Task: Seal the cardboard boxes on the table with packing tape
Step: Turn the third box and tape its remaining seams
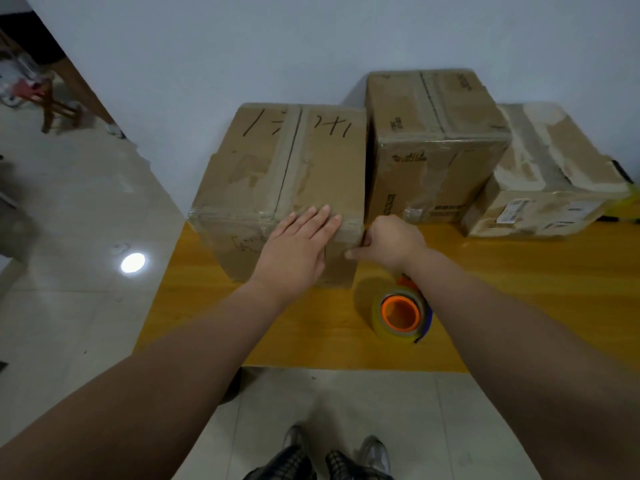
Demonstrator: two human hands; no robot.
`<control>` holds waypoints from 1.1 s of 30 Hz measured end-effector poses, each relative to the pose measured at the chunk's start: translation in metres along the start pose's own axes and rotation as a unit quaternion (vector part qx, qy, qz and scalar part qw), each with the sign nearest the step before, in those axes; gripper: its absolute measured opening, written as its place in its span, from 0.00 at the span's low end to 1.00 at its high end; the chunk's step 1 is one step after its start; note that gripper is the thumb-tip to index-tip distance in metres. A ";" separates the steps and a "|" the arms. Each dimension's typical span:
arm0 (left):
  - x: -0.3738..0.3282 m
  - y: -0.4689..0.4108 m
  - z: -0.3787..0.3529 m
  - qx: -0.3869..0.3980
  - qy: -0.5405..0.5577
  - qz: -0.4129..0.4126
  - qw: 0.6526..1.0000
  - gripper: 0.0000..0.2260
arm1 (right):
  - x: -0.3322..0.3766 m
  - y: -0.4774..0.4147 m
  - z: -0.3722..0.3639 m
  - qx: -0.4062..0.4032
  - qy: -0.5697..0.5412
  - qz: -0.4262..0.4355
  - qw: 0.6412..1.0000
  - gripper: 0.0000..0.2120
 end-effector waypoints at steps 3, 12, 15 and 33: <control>0.000 -0.002 0.002 0.014 0.002 0.003 1.000 0.26 | 0.001 0.004 0.016 -0.047 -0.015 0.015 0.999 0.24; -0.004 -0.001 0.001 0.024 0.004 0.019 1.000 0.27 | 0.006 0.012 -0.014 -0.012 0.071 -0.007 0.997 0.21; -0.003 -0.002 0.001 0.027 0.001 0.026 0.999 0.27 | 0.009 0.005 -0.018 -0.012 0.029 -0.044 0.999 0.20; 0.041 0.007 0.007 0.027 -0.059 0.000 0.998 0.25 | 0.020 0.015 -0.023 -0.169 0.098 0.149 0.969 0.26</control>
Point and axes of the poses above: each hand's wrist, its own y-axis away from the middle knuckle, its own z-axis out of the back of the hand, x = y × z, the point moved 1 cm from there along -y, towards the middle knuckle, and after that the axes turned 6 degrees about z, right-handed, at the moved point
